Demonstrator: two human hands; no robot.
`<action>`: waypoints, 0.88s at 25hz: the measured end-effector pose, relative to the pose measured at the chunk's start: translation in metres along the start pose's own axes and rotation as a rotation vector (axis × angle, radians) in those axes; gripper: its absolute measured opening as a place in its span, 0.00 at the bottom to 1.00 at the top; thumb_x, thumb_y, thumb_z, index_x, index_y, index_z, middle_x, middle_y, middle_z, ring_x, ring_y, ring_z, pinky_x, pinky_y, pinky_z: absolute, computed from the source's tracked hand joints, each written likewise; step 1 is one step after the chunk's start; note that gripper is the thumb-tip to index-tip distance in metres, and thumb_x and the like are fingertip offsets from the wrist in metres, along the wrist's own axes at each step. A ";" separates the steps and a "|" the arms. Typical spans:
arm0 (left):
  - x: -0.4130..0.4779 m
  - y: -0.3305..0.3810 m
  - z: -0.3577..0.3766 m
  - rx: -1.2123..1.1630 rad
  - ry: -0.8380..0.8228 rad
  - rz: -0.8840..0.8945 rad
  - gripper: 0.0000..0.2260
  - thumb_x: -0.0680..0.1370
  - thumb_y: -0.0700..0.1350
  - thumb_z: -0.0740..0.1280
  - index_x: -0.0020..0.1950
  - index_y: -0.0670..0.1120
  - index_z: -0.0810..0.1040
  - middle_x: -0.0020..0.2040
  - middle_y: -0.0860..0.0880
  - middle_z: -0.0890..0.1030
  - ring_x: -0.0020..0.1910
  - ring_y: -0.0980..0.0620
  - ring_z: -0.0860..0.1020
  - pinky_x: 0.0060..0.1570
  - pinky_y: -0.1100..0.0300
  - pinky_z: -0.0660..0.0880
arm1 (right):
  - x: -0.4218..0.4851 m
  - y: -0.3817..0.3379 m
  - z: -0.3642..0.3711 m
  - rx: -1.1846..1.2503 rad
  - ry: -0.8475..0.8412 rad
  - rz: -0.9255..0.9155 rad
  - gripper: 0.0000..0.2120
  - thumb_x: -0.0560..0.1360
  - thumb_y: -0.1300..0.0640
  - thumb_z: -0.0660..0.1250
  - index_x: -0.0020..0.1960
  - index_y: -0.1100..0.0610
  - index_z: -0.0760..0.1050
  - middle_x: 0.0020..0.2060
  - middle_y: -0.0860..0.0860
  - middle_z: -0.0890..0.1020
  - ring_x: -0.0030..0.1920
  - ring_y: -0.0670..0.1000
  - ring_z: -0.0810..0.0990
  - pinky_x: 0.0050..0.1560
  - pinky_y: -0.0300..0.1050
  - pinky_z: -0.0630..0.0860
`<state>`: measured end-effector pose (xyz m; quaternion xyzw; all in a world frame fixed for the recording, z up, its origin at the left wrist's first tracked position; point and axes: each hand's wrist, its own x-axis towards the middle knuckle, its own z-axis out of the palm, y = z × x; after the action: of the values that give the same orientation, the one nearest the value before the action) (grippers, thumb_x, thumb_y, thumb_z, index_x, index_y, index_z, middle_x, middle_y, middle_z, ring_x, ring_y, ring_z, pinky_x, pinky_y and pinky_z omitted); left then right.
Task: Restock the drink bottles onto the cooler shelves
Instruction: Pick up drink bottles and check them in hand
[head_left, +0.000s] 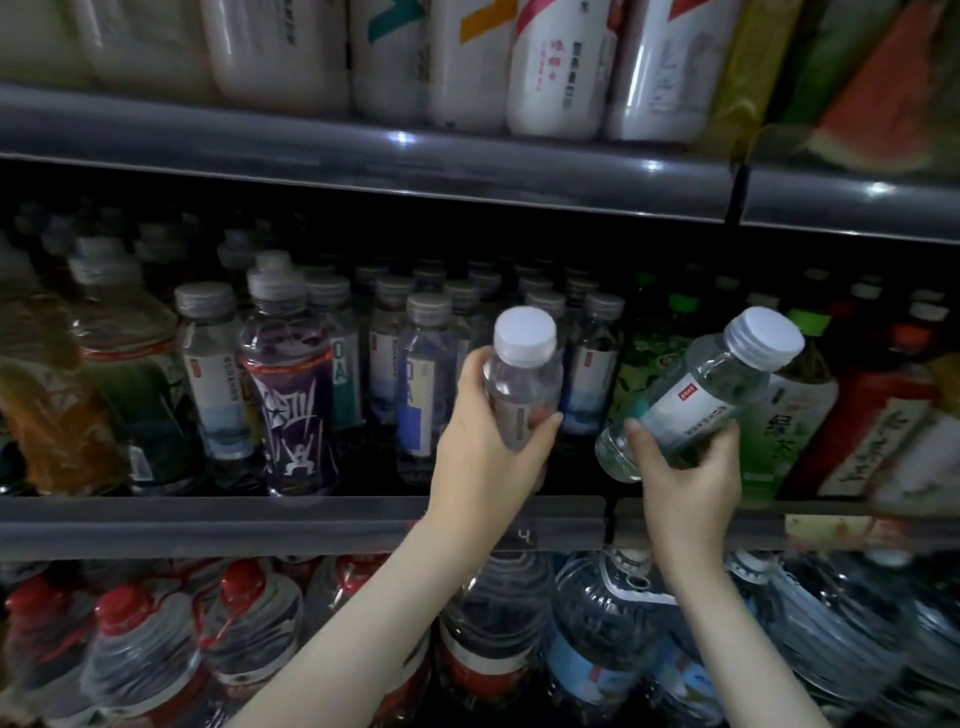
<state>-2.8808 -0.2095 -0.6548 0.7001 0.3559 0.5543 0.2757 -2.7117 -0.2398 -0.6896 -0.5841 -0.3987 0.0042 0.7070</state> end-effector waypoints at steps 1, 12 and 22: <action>0.008 -0.001 0.008 0.000 0.009 -0.014 0.33 0.73 0.49 0.73 0.66 0.68 0.54 0.57 0.69 0.69 0.56 0.68 0.70 0.50 0.77 0.68 | 0.003 0.004 -0.004 -0.003 0.004 -0.004 0.28 0.70 0.54 0.75 0.66 0.59 0.69 0.57 0.53 0.78 0.57 0.49 0.76 0.54 0.36 0.73; 0.036 -0.026 0.046 0.272 -0.092 -0.028 0.39 0.75 0.54 0.69 0.76 0.43 0.52 0.69 0.43 0.70 0.63 0.45 0.73 0.53 0.56 0.73 | 0.004 0.005 0.005 -0.017 -0.171 0.057 0.24 0.69 0.55 0.75 0.61 0.49 0.69 0.55 0.47 0.77 0.55 0.46 0.76 0.49 0.31 0.70; 0.007 -0.055 -0.023 0.596 0.336 0.297 0.25 0.77 0.42 0.67 0.72 0.41 0.65 0.62 0.38 0.70 0.59 0.42 0.69 0.55 0.47 0.73 | -0.024 -0.019 0.010 -0.008 -0.246 -0.030 0.25 0.66 0.55 0.78 0.59 0.47 0.71 0.53 0.43 0.79 0.53 0.40 0.77 0.49 0.31 0.71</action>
<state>-2.9125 -0.1711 -0.6881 0.6930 0.4363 0.5675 -0.0857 -2.7424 -0.2491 -0.6871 -0.5761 -0.4910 0.0634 0.6504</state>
